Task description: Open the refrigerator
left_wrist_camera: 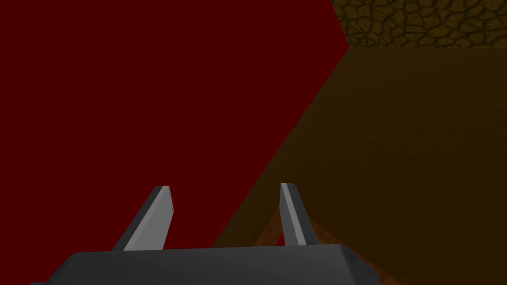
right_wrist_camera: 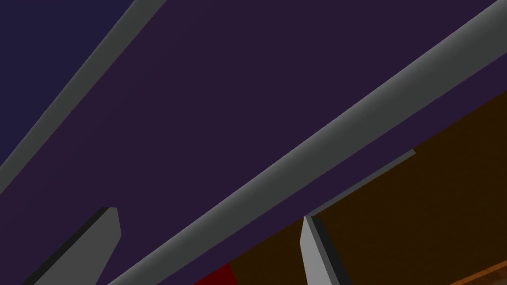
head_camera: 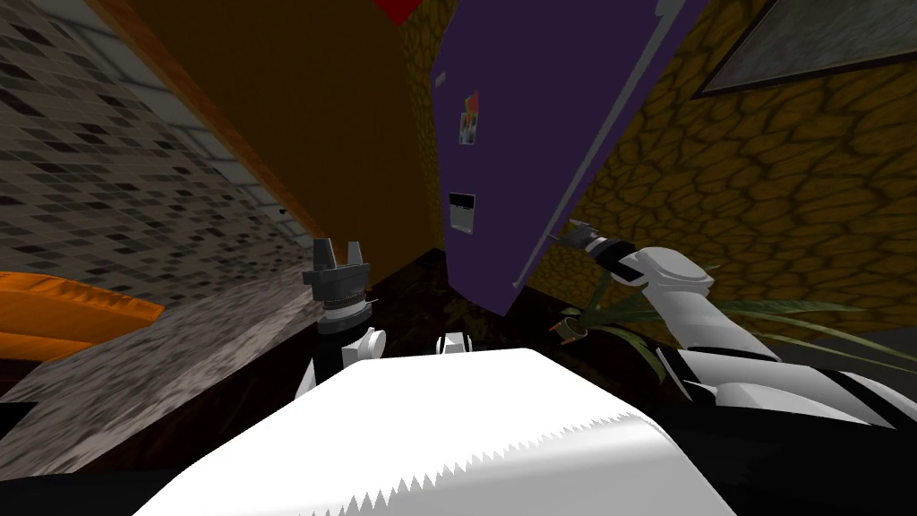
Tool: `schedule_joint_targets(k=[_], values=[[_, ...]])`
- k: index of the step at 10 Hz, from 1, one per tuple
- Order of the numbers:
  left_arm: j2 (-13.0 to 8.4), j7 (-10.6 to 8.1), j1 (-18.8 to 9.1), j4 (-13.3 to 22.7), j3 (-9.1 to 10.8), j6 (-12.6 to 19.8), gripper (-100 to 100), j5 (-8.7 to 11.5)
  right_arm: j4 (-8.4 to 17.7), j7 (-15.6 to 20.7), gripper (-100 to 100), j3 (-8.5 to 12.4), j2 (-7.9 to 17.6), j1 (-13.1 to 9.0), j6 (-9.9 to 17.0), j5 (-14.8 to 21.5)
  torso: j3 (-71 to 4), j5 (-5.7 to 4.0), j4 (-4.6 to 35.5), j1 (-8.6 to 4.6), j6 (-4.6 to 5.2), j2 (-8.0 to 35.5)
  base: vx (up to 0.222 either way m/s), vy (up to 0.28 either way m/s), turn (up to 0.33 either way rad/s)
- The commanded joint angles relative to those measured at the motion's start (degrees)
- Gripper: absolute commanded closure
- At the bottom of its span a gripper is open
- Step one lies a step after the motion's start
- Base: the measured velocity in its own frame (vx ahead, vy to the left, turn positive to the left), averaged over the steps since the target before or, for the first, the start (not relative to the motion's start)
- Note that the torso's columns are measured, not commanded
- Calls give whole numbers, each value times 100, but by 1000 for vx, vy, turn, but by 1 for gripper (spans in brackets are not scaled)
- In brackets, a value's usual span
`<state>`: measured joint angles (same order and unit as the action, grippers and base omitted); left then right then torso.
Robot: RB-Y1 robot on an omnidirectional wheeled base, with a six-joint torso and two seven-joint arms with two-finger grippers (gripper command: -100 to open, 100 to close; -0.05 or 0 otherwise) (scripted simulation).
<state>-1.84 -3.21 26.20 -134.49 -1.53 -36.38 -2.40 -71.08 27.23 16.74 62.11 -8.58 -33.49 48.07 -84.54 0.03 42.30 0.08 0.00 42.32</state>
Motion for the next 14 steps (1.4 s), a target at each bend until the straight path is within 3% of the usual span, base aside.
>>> schedule_joint_targets(k=[1,3,4,5,6,7,8,10,11,12,14], values=[[0,0,0,0,0,0,0,0,272,128,-100,33,241,-174,-15,135,-1,-2,-1,-5,0,-1,-3,162,-20],[0,0,0,0,0,0,0,0,447,200,-100,54,437,-295,-25,232,-3,-2,-1,-8,-1,-4,16,142,-25],[-1,0,0,0,0,0,0,0,517,239,-100,4,360,-371,-66,217,-5,-6,-3,-22,1,-7,7,45,-5],[-1,0,0,0,1,0,0,0,547,129,-100,10,528,-390,-63,234,-3,-13,-3,-40,0,-4,98,71,49],[-1,0,1,0,1,0,0,0,558,211,-100,3,439,-399,-72,229,-17,-8,-8,-19,-2,-29,62,41,-11],[-1,0,0,0,1,0,0,0,565,202,100,8,450,-402,-72,230,-16,-6,-11,-18,-12,-20,5,1,-40],[-2,0,0,0,2,0,0,0,283,489,100,313,447,-122,228,-60,-12,-12,-18,-16,-24,-17,-10,121,33],[0,0,-1,0,0,0,0,0,184,519,100,355,447,146,285,-282,-17,14,-10,34,-20,-24,-5,119,30],[-1,0,0,0,0,0,0,0,184,519,100,355,447,238,285,-282,-14,2,-8,-3,-7,-20,9,27,5],[-1,0,0,0,1,0,0,0,-102,806,100,627,433,451,583,-548,-9,-10,-5,-35,-1,-12,-6,106,67],[-1,0,0,0,0,0,0,0,-202,836,100,682,433,774,629,-791,-2,2,-1,6,0,-4,14,105,13]])
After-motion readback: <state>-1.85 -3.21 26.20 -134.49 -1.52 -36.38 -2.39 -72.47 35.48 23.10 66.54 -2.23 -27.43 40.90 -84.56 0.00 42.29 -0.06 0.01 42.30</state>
